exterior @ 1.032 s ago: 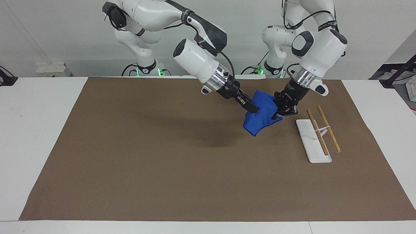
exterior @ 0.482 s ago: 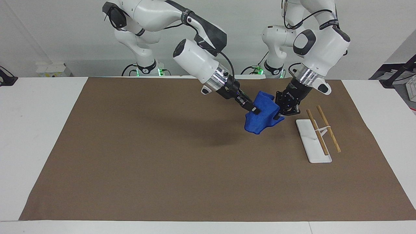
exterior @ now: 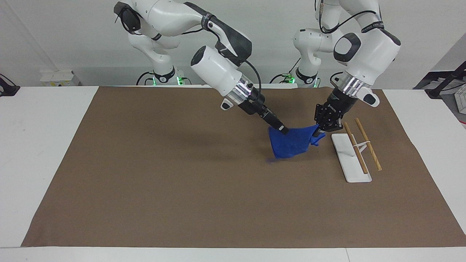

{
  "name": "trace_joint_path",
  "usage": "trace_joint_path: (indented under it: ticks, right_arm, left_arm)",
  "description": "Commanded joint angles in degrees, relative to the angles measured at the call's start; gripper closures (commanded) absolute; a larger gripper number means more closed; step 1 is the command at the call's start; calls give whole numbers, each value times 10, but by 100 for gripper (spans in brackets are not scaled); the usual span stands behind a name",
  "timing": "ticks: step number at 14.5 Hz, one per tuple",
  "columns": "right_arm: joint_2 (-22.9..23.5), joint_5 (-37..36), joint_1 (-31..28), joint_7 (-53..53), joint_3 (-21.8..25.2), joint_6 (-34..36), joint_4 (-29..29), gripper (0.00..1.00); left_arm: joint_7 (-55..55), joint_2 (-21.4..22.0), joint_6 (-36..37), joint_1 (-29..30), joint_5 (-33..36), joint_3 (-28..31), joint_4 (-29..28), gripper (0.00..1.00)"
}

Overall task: Right arm passes towel to left arm to hang
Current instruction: 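Open the right gripper and withdraw it while the left gripper holds the towel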

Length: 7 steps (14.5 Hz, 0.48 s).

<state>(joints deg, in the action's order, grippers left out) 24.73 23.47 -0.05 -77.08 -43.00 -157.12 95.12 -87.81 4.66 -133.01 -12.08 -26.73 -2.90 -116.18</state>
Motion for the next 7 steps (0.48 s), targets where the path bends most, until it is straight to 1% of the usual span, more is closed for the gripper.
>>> trace_joint_path:
  ticks: [1, 2, 3, 5, 6, 7]
  right_arm:
    - [-57, -9, -1, 135, 47, 39, 69, 0]
    - [-76, -16, -1, 213, 74, 76, 87, 0]
    - [-94, -18, -1, 307, 110, 129, 100, 0]
    - [-120, -32, -1, 464, 184, 257, 99, 0]
    - [-135, -57, -1, 546, 226, 318, 97, 0]
    - [-145, -87, -1, 597, 259, 362, 92, 0]
  left_arm:
    - [96, -10, 16, 28, -4, 0, 18, 100]
    - [137, -10, 17, 33, -4, 1, 18, 100]
    - [188, -10, 21, 42, -4, 1, 17, 100]
    - [283, -7, 53, 64, -4, 0, 17, 100]
    - [323, -4, 63, 72, -5, 0, 14, 100]
    - [338, -4, 65, 80, -5, 0, 12, 100]
